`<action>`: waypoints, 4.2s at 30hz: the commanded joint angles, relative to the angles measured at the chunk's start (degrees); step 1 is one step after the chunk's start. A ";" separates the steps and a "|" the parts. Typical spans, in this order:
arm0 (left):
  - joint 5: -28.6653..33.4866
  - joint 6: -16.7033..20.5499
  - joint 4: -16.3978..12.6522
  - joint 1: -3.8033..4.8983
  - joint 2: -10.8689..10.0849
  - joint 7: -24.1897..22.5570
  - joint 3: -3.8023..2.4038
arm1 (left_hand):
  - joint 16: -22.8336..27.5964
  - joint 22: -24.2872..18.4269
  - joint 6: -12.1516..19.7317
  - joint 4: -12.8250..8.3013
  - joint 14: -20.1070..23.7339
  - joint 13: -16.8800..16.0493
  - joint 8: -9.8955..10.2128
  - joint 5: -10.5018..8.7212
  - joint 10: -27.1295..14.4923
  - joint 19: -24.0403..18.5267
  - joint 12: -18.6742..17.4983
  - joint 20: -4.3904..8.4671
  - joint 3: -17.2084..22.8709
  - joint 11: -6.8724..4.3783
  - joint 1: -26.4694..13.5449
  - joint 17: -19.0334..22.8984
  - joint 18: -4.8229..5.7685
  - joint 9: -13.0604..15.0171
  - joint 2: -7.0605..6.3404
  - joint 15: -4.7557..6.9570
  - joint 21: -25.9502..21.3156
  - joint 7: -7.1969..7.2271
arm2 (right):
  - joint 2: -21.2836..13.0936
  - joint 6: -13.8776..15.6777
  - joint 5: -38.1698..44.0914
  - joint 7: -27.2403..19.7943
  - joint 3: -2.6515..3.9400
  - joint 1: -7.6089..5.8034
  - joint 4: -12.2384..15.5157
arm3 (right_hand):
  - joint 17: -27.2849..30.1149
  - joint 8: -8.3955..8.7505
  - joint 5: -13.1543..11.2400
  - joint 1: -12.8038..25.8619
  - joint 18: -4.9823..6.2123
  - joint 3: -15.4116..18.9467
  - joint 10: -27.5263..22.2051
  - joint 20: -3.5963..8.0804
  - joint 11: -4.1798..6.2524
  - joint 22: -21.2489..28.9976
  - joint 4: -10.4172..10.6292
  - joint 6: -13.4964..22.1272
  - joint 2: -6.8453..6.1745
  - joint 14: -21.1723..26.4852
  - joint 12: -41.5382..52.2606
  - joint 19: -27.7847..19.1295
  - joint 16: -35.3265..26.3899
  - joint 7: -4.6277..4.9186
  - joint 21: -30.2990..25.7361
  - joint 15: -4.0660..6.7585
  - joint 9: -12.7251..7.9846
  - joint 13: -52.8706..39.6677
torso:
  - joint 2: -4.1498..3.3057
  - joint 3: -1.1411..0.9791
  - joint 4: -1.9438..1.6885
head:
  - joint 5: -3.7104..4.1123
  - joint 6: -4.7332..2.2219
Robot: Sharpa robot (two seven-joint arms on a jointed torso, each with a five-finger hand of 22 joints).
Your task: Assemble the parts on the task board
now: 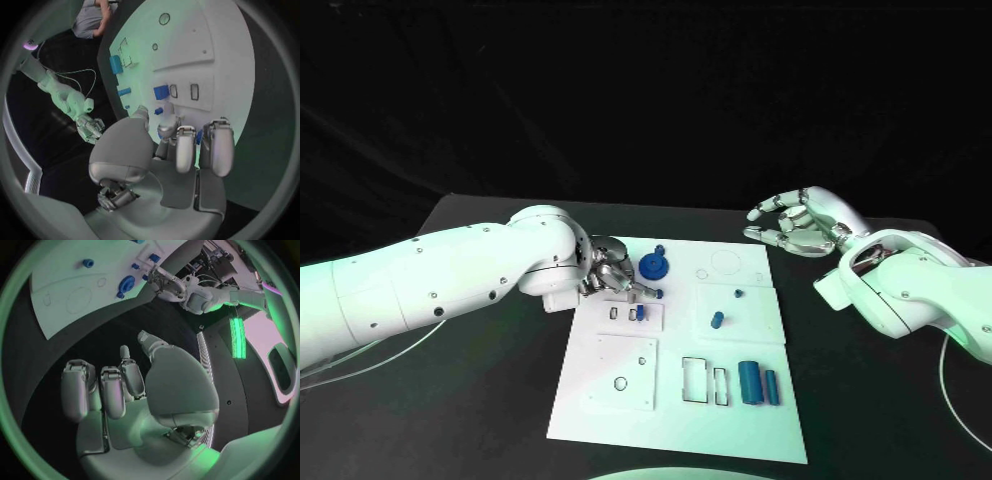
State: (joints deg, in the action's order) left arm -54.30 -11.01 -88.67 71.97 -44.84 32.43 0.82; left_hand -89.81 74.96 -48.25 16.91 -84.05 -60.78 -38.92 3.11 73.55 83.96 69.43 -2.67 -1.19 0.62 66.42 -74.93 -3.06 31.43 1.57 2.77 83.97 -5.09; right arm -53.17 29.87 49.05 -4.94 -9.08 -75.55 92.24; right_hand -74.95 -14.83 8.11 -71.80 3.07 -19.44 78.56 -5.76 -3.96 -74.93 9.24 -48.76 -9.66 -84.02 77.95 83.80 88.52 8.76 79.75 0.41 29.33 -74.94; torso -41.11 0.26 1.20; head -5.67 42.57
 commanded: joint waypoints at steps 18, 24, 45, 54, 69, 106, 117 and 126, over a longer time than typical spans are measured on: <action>0.29 -4.25 0.60 0.23 0.84 1.34 0.25 | -0.19 1.67 0.21 -0.01 -5.95 -0.17 -1.58 -0.18 0.32 0.91 0.28 0.51 -0.41 -0.40 -0.60 -15.07 0.44 2.01 0.06 0.56 0.38 0.71 | 0.63 -1.40 1.54 0.94 -0.07 0.08 -0.68 | -9.36 -0.07 0.37 -0.64 -0.01 0.42 -0.20 0.13 -0.02 -3.75 -0.10 -0.24 -0.04 -4.72 -0.05 0.04 -0.25 0.03 0.16 -0.13 0.05 -1.50 | 0.04 0.00 -0.03 | 0.02 0.00; 0.68 -4.77 0.91 0.25 1.21 1.34 0.42 | -0.19 1.79 0.30 -0.02 -5.95 -0.13 -1.64 -0.18 0.28 0.95 0.24 0.53 -0.35 -0.41 -0.53 -15.07 0.46 2.14 0.04 0.58 0.42 0.72 | 0.79 -1.45 1.62 1.00 -0.10 0.12 -0.77 | -9.36 -0.07 0.37 -0.64 -0.01 0.42 -0.20 0.13 -0.02 -3.75 -0.10 -0.24 -0.04 -4.72 -0.05 0.04 -0.25 0.03 0.16 -0.13 0.05 -1.50 | 0.09 -0.07 0.07 | -0.08 0.10; 2.13 -5.89 1.35 0.27 1.77 1.47 0.87 | -0.19 2.20 1.69 0.04 -5.95 -0.43 -1.94 -0.15 0.15 1.06 0.18 0.74 11.77 -0.54 -1.64 -15.07 0.52 6.18 -4.80 0.72 0.45 0.82 | 1.19 -1.49 1.69 1.13 -0.14 0.22 -1.08 | -9.35 -0.01 0.41 -0.62 0.00 0.53 -0.19 0.13 -0.04 -3.71 -0.03 -0.09 -0.06 -4.72 -0.06 0.02 -0.26 0.05 0.11 -0.14 0.03 -1.49 | 0.01 0.01 0.02 | -0.05 0.35; 2.32 -6.25 1.43 0.28 1.86 1.48 0.89 | -0.19 2.43 1.33 0.00 -5.95 -0.73 -0.96 -0.15 0.25 1.11 0.20 0.75 26.34 -0.56 -4.04 -15.07 0.55 8.07 -10.01 0.75 0.43 0.81 | 1.22 -1.54 1.69 1.24 -0.16 0.25 -1.14 | -9.32 0.00 0.39 -0.58 0.01 0.60 -0.19 0.13 -0.06 -3.66 0.08 -0.03 0.01 -4.71 -0.07 0.00 -0.28 0.07 0.06 -0.15 0.03 -1.48 | 0.01 0.02 0.01 | -0.05 0.57; 2.45 -6.59 1.99 0.31 2.34 1.55 1.03 | -0.19 2.74 1.15 -0.10 -5.95 -1.12 -0.85 -0.15 0.45 1.20 0.40 0.82 34.39 -0.68 -4.76 -15.07 0.60 9.52 -12.32 0.84 0.50 0.94 | 1.42 -1.68 1.69 1.33 -0.20 0.33 -1.26 | -9.29 -0.01 0.38 -0.57 0.02 0.64 -0.17 0.12 -0.06 -3.65 0.14 -0.03 0.06 -4.71 -0.06 -0.01 -0.29 0.07 0.03 -0.16 0.04 -1.48 | 0.00 -0.03 0.01 | -0.10 0.82; 3.40 -7.47 3.27 0.33 3.36 1.74 1.72 | -0.19 3.41 0.81 -0.29 -5.95 -2.04 -1.37 -0.18 1.03 1.43 1.09 0.93 40.01 -0.89 -4.66 -15.07 0.71 10.96 -13.78 1.00 0.75 1.17 | 1.55 -2.08 1.56 1.45 -0.25 0.45 -1.32 | -9.26 -0.04 0.36 -0.51 0.02 0.77 -0.12 0.12 -0.06 -3.62 0.32 -0.04 0.17 -4.70 -0.04 -0.02 -0.30 0.07 -0.02 -0.16 0.06 -1.51 | -0.02 0.03 0.03 | 0.15 1.37; 3.59 -7.26 3.35 0.33 3.40 1.74 1.78 | -0.19 3.91 1.14 -2.29 -5.95 -2.23 -2.14 0.06 1.14 1.59 1.23 1.31 45.77 -1.41 -0.99 -15.07 0.80 12.48 -13.84 1.47 0.94 1.68 | 1.54 -2.23 1.54 1.49 -0.26 0.46 -1.36 | -9.29 -0.06 0.36 -0.49 0.01 0.80 -0.05 0.12 -0.06 -3.67 0.37 -0.05 0.19 -4.71 0.04 0.01 -0.29 0.06 0.02 -0.16 0.07 -1.58 | 0.03 0.06 -0.02 | 0.15 1.55; 4.66 -6.78 3.47 0.33 3.31 1.63 1.78 | -0.19 4.43 2.69 -9.00 -5.95 -1.83 -3.51 6.59 1.14 1.71 0.65 1.33 53.47 -1.23 1.95 -15.07 0.88 15.21 -13.05 1.37 1.13 1.32 | 1.51 -2.41 1.53 1.55 -0.28 0.48 -1.44 | -9.29 -0.06 0.36 -0.49 0.01 0.80 -0.05 0.12 -0.06 -3.67 0.37 -0.05 0.19 -4.71 0.04 0.01 -0.29 0.06 0.02 -0.16 0.07 -1.58 | 0.06 0.05 -0.03 | 0.16 1.66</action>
State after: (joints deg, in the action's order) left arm -50.40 -17.29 -85.32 72.43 -41.56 33.91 2.45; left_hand -89.81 74.92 -45.86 12.24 -84.04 -62.66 -42.18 9.42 74.76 84.14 70.23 -1.62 47.92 -0.61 66.72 -74.91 -3.07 44.20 -12.70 3.99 84.83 -3.79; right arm -51.67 28.43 50.13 -3.43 -9.35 -75.12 90.82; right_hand -74.93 -14.83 8.32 -71.79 3.07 -18.89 78.57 -5.76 -3.96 -74.90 9.48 -48.76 -9.66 -84.02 77.95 83.80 88.52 8.76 79.75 0.41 29.31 -74.93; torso -41.07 0.30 1.17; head -5.52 44.21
